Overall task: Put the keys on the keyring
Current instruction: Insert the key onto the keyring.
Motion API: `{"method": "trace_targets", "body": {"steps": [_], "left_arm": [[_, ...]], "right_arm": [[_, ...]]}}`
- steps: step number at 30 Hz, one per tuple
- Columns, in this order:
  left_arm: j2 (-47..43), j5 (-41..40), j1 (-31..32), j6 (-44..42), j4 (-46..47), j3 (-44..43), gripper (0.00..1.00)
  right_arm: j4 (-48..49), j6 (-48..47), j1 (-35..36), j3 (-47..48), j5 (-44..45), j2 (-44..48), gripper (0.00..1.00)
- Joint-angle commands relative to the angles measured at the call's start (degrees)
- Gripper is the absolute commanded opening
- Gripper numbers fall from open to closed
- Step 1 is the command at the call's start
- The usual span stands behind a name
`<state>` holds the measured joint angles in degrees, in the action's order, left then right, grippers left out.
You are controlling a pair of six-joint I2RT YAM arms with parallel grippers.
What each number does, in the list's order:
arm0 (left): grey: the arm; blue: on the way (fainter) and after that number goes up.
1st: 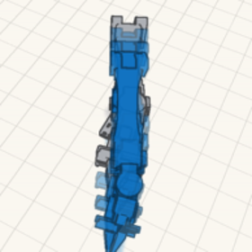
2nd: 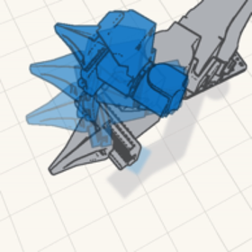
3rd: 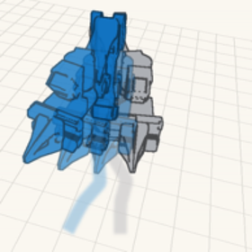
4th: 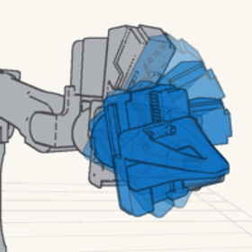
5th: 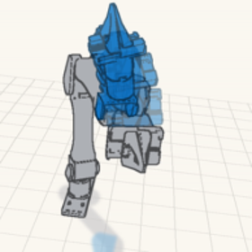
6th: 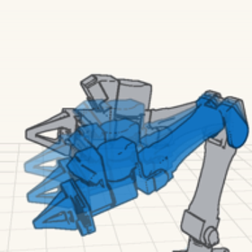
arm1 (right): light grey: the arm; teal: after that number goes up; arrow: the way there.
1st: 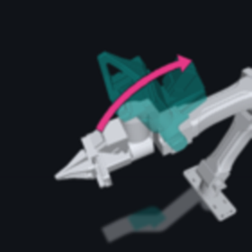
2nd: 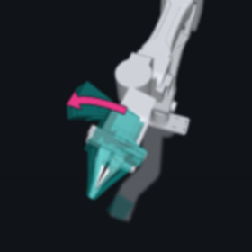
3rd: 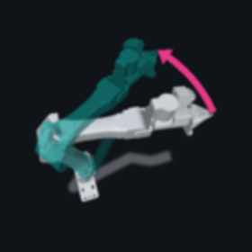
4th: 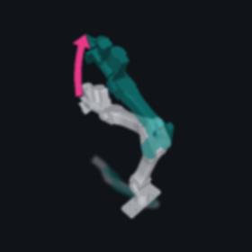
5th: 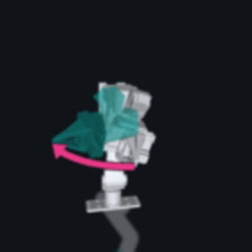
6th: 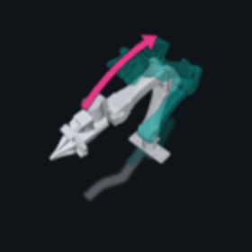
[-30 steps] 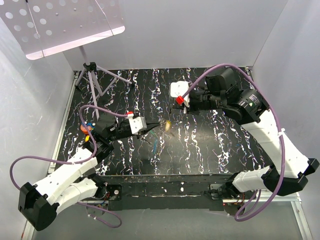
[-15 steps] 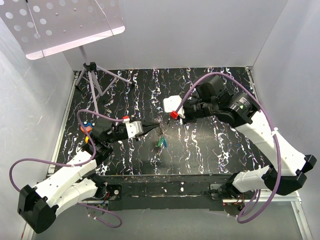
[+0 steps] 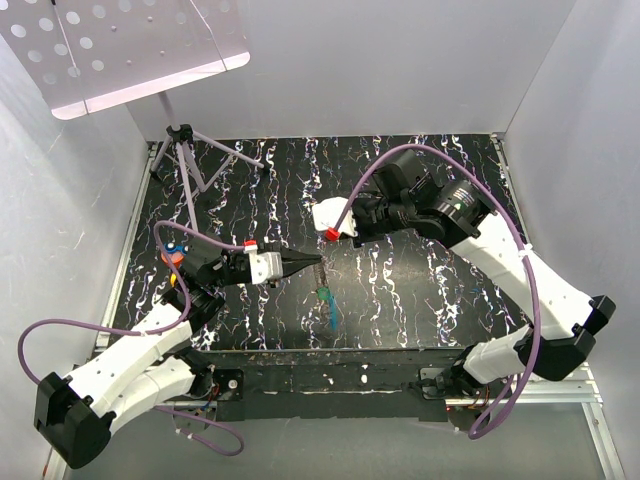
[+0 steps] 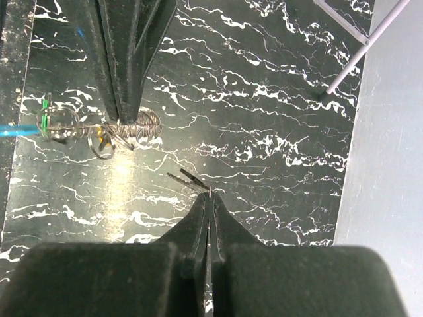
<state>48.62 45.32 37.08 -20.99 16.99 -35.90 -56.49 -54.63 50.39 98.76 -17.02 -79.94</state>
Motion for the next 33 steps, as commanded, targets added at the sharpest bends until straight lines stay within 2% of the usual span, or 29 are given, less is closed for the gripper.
{"method": "trace_targets", "body": {"steps": [1, 12, 22, 33], "left_arm": [[-0.98, 3.28, -0.17, -0.01, 1.81, -1.19, 0.00], [-1.25, 0.91, -0.17, 1.13, 2.61, -1.01, 0.00], [-2.04, -3.04, -0.25, 3.06, 5.06, 0.04, 0.00], [-3.97, -3.49, -0.96, 3.33, 7.09, 1.10, 0.00]], "right_arm": [[1.74, -4.25, 0.23, 1.26, -2.48, -0.21, 0.01], [-3.10, -4.61, 1.90, 1.08, -11.55, -0.39, 0.01], [-1.61, -0.92, 4.36, -1.99, -9.44, 0.75, 0.01], [-2.57, 0.14, 4.63, -3.31, -6.45, 0.66, 0.01]]}}
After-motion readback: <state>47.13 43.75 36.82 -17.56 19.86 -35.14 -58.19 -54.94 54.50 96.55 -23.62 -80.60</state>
